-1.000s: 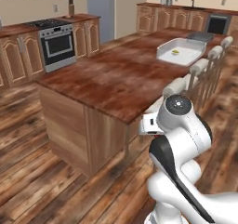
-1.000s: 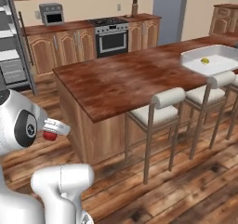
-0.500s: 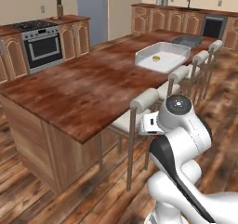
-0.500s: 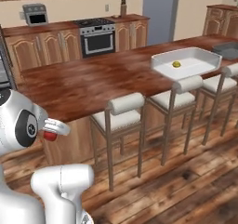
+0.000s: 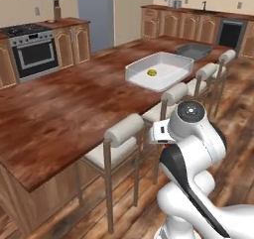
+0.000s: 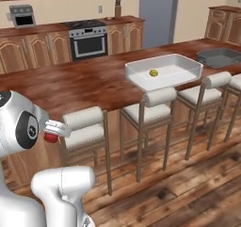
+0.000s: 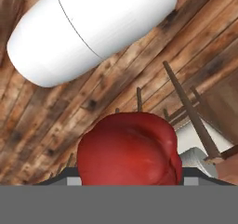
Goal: Place the cold items (bell pepper and lemon) from the fridge in one tupperware on the dining counter. Place the warm items (kebab skewer and hot dog) in the stove area in another tupperware.
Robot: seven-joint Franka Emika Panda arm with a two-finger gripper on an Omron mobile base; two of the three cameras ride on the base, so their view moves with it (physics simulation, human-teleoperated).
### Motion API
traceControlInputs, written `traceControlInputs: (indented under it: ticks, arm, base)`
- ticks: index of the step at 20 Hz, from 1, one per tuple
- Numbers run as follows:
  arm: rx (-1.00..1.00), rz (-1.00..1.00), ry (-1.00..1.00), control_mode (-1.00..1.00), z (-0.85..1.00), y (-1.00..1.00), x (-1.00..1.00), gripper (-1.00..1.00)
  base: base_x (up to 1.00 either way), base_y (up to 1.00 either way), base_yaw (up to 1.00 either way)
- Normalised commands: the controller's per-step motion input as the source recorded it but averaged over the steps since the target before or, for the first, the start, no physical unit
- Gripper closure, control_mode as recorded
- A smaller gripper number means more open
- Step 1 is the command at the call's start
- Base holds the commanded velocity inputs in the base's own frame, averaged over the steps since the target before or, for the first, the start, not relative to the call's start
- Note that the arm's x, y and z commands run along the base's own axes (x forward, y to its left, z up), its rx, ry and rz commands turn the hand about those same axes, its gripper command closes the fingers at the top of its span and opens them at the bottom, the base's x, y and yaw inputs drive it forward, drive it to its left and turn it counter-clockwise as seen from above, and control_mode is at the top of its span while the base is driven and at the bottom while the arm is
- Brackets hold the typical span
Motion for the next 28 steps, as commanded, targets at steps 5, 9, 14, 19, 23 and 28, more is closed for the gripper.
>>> traceControlInputs:
  ticks: [5, 9, 14, 19, 23, 28]
  arm:
    - [0.0, 0.0, 0.0, 1.0, 0.0, 0.0, 0.0, 1.0]
    - [0.0, 0.0, 0.0, 1.0, 0.0, 0.0, 0.0, 1.0]
    - [0.0, 0.0, 0.0, 1.0, 0.0, 0.0, 0.0, 1.0]
    - [0.0, 0.0, 0.0, 1.0, 0.0, 0.0, 0.0, 1.0]
    - [0.0, 0.0, 0.0, 1.0, 0.0, 0.0, 0.0, 1.0]
    - [0.0, 0.0, 0.0, 1.0, 0.0, 0.0, 0.0, 1.0]
  base:
    - [0.66, -1.0, 0.12]
    - [0.68, -1.0, 0.14]
    - [0.72, -1.0, 0.21]
    - [0.83, -0.76, 0.25]
    - [0.86, -0.47, 0.23]
    - [0.68, -0.15, 0.18]
